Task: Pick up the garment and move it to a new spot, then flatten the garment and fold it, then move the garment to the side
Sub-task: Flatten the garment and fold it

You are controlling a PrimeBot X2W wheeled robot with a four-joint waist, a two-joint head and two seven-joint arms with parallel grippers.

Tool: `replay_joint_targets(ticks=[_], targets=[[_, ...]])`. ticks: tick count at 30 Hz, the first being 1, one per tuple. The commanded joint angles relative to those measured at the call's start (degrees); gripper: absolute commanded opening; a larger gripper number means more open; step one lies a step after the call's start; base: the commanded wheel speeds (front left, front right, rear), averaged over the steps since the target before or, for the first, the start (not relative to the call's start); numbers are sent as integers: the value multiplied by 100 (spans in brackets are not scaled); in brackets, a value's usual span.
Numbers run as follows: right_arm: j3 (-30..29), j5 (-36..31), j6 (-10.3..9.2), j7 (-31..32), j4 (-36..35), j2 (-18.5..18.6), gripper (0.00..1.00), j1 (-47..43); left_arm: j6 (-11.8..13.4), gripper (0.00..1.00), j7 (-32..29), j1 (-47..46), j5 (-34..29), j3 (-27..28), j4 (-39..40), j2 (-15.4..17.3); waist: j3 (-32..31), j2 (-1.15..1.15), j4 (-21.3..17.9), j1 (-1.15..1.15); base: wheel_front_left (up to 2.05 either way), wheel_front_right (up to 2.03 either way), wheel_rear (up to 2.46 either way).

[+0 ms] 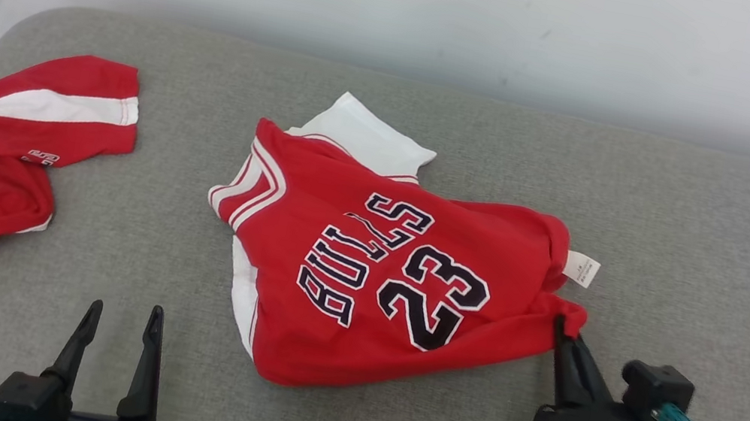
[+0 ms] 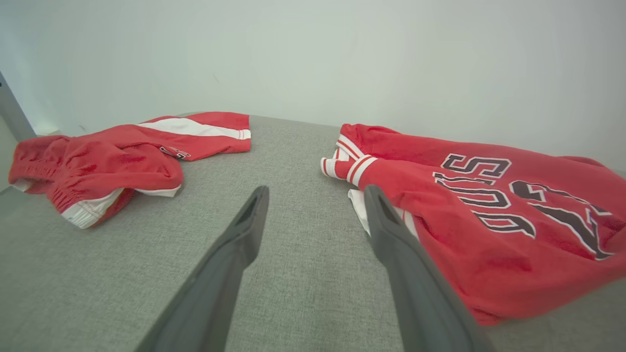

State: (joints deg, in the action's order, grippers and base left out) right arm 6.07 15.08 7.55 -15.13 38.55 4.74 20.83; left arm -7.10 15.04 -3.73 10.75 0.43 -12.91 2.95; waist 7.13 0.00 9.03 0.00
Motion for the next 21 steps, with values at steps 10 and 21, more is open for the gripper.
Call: replay_joint_targets(ticks=[10,21], targets=[[-501,-33,-13,-7,-2117,312,0,-1493,53,100,15,120,127,50,12,-10,-39,0,-587,0,0,0,0],[-1281,-112,-13,-7,-3361,181,0,-3003,42,100,15,94,174,166,-31,-10,-12,0,-848,0,0,0,0]])
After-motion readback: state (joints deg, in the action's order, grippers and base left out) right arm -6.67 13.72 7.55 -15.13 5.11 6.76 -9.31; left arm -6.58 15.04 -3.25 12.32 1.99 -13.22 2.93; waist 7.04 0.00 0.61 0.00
